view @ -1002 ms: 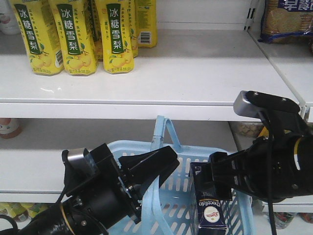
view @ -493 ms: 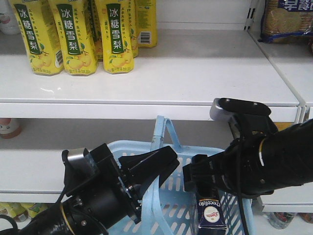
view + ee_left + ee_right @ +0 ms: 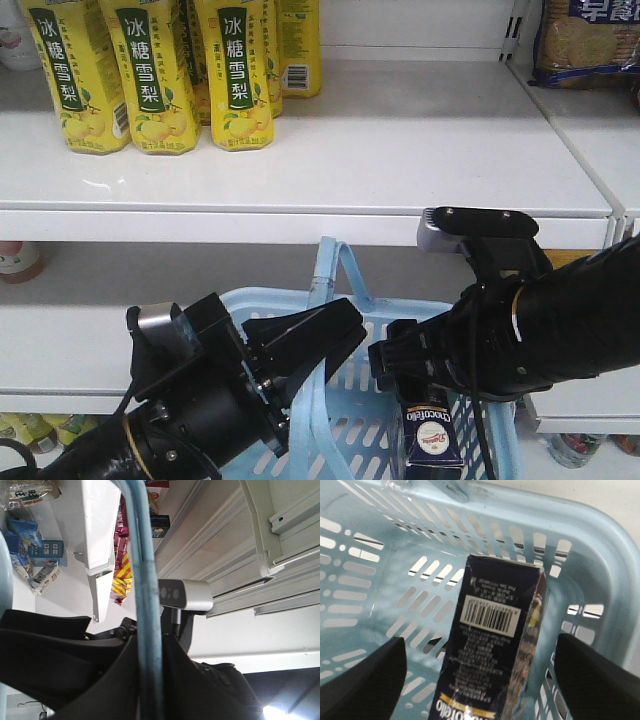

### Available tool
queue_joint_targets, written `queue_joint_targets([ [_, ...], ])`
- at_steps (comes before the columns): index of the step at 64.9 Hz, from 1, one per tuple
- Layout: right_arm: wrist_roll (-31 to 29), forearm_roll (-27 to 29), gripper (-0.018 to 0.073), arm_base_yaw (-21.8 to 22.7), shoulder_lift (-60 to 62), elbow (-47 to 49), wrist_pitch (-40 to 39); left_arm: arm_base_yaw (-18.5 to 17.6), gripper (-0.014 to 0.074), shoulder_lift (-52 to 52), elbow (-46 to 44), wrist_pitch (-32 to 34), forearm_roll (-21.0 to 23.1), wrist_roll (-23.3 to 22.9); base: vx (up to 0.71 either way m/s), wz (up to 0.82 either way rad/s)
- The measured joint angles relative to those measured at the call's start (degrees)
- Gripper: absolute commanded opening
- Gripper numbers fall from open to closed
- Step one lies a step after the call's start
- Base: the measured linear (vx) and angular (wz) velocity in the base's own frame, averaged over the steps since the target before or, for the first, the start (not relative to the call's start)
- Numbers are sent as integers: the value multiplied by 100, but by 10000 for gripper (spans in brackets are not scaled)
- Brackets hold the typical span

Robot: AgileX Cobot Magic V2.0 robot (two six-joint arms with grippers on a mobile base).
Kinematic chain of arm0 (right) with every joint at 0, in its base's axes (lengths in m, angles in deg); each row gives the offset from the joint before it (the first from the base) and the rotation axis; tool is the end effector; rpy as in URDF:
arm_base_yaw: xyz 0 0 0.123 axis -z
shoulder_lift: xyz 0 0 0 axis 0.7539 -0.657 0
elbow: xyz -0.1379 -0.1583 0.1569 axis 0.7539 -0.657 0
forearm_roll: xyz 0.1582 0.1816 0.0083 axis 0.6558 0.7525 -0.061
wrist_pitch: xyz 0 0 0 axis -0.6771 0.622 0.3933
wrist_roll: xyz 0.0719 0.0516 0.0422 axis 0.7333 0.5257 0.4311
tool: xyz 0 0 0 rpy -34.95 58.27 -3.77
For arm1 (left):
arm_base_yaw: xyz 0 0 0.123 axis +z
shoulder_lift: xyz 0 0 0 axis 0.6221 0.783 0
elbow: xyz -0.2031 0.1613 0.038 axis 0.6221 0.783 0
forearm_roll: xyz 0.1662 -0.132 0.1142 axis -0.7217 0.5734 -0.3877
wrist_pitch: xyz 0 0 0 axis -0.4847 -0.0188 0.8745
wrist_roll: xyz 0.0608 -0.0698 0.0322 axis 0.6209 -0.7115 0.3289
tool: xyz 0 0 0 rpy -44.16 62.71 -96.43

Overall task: Left arm holds basket, right arm returns cookies
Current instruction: 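Lower the open right gripper into the basket over the cookie box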

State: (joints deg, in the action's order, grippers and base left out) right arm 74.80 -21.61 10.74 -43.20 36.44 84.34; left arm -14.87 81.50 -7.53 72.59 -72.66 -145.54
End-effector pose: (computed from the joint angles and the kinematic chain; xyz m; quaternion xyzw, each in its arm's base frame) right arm 0.1867 0.1496 0.2737 -0.0684 0.9695 0.1413 0.1880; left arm 0.1562 -0.2126 0.2314 -0.2302 0.5926 -0.7475 0.1925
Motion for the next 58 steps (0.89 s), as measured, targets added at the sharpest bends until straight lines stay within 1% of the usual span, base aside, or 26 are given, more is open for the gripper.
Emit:
queue_joint_targets([
  [9, 0, -6, 570, 0, -20, -163, -113, 0, -3, 0, 0, 0, 2, 0, 0, 0],
  [27, 0, -59, 570, 0, -157, -188, -462, 0, -3, 0, 0, 0, 2, 0, 0, 0],
  [58, 0, -84, 570, 0, -584, -188, -609, 0, -3, 0, 0, 0, 2, 0, 0, 0],
])
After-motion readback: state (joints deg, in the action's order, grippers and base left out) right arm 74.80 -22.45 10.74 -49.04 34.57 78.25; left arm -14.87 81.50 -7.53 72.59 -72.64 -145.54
